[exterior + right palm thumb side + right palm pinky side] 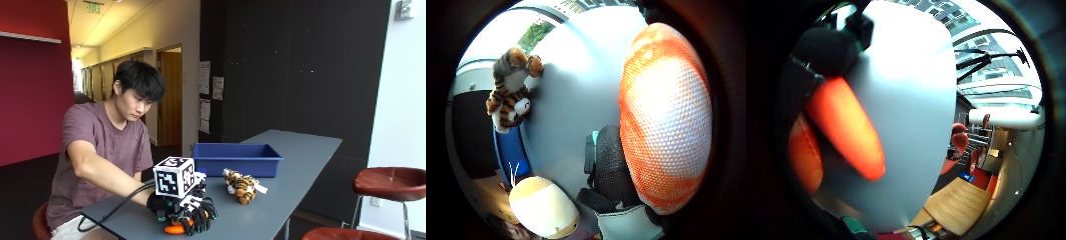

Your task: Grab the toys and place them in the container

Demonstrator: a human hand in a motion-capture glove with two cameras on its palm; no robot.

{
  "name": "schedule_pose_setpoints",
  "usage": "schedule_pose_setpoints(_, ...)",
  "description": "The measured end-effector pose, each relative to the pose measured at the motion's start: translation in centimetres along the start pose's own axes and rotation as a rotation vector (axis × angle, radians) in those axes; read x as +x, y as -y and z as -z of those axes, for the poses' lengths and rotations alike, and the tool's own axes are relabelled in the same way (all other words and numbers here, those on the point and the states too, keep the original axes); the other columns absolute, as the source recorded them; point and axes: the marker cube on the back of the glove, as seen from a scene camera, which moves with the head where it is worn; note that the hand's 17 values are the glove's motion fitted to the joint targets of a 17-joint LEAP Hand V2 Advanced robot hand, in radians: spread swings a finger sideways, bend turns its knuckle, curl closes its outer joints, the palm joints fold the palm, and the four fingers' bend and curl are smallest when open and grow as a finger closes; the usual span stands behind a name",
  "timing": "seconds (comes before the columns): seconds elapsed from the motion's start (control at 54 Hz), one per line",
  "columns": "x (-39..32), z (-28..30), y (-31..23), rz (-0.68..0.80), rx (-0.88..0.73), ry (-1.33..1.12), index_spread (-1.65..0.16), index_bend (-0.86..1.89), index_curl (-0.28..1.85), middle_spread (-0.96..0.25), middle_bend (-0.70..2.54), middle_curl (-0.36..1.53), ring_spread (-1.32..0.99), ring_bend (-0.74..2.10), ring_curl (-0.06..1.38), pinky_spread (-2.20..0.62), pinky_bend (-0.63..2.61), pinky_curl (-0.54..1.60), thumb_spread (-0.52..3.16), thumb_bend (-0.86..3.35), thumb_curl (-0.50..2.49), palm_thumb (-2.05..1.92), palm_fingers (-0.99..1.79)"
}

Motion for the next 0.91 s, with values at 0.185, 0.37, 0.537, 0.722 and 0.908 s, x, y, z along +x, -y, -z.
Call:
schedule_pose_setpoints(0.185,-1.0,0.8,-0.7,0.059,0.242,-0.124,-0.23,0.15,0.12,-0.1,0.61,0.39,-0.25,1.07,0.45,-0.19,0.87,0.34,1.33,0.07,0.3,0.16,0.88)
schedule_pose_setpoints(0.37,-1.1,2.4,-0.9,0.028,0.176,-0.238,-0.22,0.43,0.22,-0.16,0.93,0.54,-0.3,1.3,0.57,-0.33,0.97,0.43,1.23,0.08,0.4,0.27,1.37)
schedule_pose_setpoints(0.537,-1.0,5.8,-2.5,-0.038,0.106,-0.143,-0.22,0.75,0.35,-0.16,1.1,0.63,-0.31,1.39,0.61,-0.38,1.04,0.48,1.1,0.05,0.48,0.3,1.29)
schedule_pose_setpoints(0.722,-2.4,14.5,-3.9,-0.047,0.19,-0.036,-0.21,0.91,0.47,-0.15,1.2,0.68,-0.3,1.47,0.64,-0.4,1.12,0.54,1.01,0.01,0.55,0.32,1.19)
schedule_pose_setpoints(0.908,-5.9,21.4,-6.9,0.012,0.272,-0.09,-0.2,0.96,0.56,-0.15,1.25,0.71,-0.3,1.52,0.65,-0.4,1.15,0.57,0.96,-0.01,0.61,0.34,1.14)
